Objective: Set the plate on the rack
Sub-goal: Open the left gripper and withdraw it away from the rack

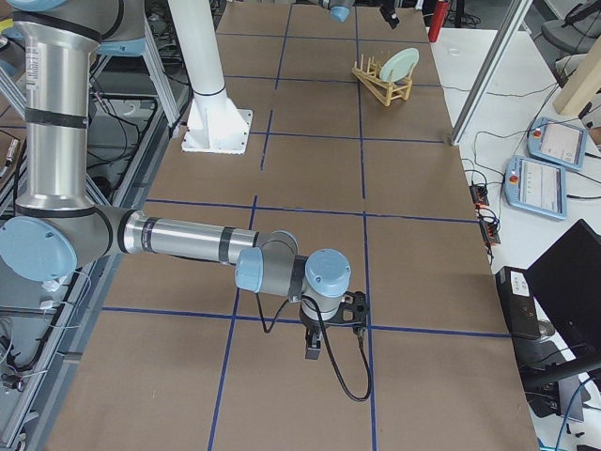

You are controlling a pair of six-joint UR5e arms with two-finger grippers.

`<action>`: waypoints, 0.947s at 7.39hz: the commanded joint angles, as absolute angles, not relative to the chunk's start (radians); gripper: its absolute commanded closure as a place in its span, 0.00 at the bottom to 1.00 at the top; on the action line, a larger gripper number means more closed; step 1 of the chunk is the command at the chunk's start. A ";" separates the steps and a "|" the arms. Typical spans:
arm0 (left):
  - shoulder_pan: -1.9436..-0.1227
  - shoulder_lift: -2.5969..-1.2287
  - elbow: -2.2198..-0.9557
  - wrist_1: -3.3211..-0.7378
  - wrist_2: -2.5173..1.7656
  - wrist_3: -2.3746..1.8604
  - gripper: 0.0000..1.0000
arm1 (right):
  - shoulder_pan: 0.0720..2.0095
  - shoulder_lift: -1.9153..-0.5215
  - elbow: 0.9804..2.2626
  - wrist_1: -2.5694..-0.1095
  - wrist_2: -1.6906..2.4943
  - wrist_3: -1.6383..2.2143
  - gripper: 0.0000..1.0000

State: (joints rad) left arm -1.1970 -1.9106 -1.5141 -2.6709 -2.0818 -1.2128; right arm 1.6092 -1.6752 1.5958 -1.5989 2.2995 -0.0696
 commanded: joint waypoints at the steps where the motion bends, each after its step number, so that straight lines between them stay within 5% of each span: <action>1: -1.264 -1.760 -1.714 -2.379 -2.111 -0.868 0.00 | 1.609 -1.675 1.597 -1.598 2.299 -0.069 0.00; 7: -1.461 -1.669 -1.711 -1.772 -2.167 -0.070 0.00 | 1.609 -1.675 1.597 -1.600 2.299 -0.071 0.00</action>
